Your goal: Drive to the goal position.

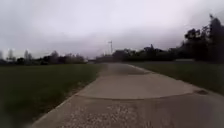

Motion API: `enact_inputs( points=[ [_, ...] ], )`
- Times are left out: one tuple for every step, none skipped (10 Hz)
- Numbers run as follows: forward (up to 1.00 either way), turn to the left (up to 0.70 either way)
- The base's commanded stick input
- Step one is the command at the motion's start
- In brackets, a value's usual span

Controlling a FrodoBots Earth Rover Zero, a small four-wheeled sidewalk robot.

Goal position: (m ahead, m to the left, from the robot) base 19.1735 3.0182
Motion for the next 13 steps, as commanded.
enact_inputs(
  points=[
    [0.85,0.0],
    [0.85,0.0],
    [0.85,0.0],
    [0.85,0.0],
    [0.85,0.0],
    [0.85,0.0],
    [0.85,0.0],
    [0.85,0.0],
    [0.85,0.0],
    [0.85,0.0],
    [0.85,-0.34],
    [0.85,-0.34],
    [0.85,-0.34]
  ],
)
